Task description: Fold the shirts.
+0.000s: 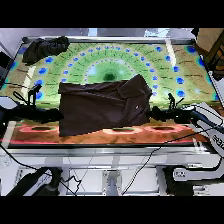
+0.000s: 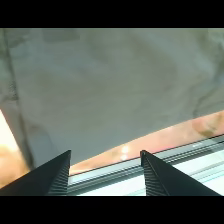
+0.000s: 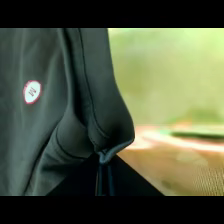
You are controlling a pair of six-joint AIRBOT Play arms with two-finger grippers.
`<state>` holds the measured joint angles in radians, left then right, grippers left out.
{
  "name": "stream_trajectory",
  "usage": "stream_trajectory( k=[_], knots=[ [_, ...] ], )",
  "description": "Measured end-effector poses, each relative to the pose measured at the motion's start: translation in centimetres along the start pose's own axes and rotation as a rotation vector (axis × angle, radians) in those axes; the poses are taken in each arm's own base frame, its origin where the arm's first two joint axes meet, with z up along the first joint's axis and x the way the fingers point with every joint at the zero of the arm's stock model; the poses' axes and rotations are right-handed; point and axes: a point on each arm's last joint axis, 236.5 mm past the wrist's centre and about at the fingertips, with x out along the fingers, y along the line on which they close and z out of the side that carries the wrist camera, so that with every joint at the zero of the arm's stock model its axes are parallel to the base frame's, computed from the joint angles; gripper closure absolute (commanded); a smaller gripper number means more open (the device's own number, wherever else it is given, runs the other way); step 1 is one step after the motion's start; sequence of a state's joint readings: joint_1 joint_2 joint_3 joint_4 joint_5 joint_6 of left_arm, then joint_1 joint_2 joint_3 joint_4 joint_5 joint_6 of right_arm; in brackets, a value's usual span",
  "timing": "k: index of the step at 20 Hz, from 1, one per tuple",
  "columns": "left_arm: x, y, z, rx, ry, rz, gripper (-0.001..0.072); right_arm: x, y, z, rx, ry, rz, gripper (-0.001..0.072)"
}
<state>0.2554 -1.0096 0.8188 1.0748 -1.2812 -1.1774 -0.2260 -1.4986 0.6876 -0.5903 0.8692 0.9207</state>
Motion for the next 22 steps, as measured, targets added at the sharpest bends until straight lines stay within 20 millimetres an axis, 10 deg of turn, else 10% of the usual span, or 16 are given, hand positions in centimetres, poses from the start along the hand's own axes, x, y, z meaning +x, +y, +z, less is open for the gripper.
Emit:
stream_trajectory(
  k=[8,11,22],
  knots=[
    [-1.9,8.4,-1.6,-0.34,-0.06,-0.003,0.0195,0.0,0.0,-0.4,-0.038,0.021,0.002,0.0688],
    [0.0,8.9,-3.0,-0.434,-0.004,-0.071,0.0056,0.0,0.1,-0.5,-0.041,0.022,0.004,0.0688],
    [8.1,7.1,-3.8,-0.46,0.16,-0.152,0.007,0.0,0.6,-0.1,-0.023,0.007,0.027,0.0688]
  ],
)
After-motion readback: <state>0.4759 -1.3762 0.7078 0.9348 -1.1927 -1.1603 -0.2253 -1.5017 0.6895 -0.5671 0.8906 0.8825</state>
